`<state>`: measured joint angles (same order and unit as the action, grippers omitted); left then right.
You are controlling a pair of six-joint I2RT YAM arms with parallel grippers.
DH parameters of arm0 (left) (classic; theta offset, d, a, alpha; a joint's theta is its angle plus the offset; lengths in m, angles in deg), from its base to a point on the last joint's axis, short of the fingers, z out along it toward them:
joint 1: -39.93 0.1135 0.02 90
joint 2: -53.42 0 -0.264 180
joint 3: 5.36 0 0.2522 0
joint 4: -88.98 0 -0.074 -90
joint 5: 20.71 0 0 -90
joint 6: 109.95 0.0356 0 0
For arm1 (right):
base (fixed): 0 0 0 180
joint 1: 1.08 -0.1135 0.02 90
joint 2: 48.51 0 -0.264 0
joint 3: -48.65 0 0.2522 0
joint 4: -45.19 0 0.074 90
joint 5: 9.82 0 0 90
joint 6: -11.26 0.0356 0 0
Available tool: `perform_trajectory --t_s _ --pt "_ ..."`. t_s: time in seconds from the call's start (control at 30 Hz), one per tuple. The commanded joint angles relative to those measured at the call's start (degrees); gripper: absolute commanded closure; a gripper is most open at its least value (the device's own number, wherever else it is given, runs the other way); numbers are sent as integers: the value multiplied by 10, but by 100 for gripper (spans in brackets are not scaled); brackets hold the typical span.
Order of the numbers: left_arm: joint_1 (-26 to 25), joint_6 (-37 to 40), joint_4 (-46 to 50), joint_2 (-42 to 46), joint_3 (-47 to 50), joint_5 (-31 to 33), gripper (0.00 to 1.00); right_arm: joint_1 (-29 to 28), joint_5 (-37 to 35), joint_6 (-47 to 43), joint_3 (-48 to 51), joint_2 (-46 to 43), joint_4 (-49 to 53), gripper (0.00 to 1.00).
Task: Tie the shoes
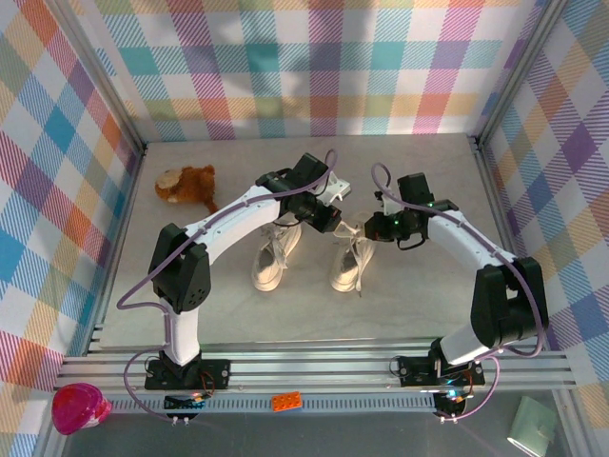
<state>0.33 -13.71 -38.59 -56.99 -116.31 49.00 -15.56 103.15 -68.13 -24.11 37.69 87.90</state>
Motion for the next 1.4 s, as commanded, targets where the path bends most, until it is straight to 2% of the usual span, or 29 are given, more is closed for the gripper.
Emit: perform_trajectory --t_s 0.0,0.07,0.13,0.2,0.4,0.53,0.83,1.07,1.37 --pt "4 1 -4 28 -2 0 100 0 -10 28 10 -8 -24 97" --pt "5 2 -4 28 -4 -2 100 0 -18 34 12 -12 -26 89" --pt "5 3 -5 26 -5 -6 100 0 -10 31 11 -12 -25 72" --pt "5 3 -5 24 -6 -10 100 0 6 13 0 -4 -12 63" --pt "5 4 -5 20 -8 -20 100 4 53 -76 -83 64 73 60" --pt "5 3 -5 22 -9 -21 100 4 82 -108 -116 108 96 58" --pt "5 3 -1 24 -8 -18 100 4 82 -123 -137 135 118 60" --pt "5 4 1 22 -12 -9 100 4 54 -117 -128 99 116 80" --pt "8 5 8 12 -23 0 100 4 14 -86 -106 56 102 82"
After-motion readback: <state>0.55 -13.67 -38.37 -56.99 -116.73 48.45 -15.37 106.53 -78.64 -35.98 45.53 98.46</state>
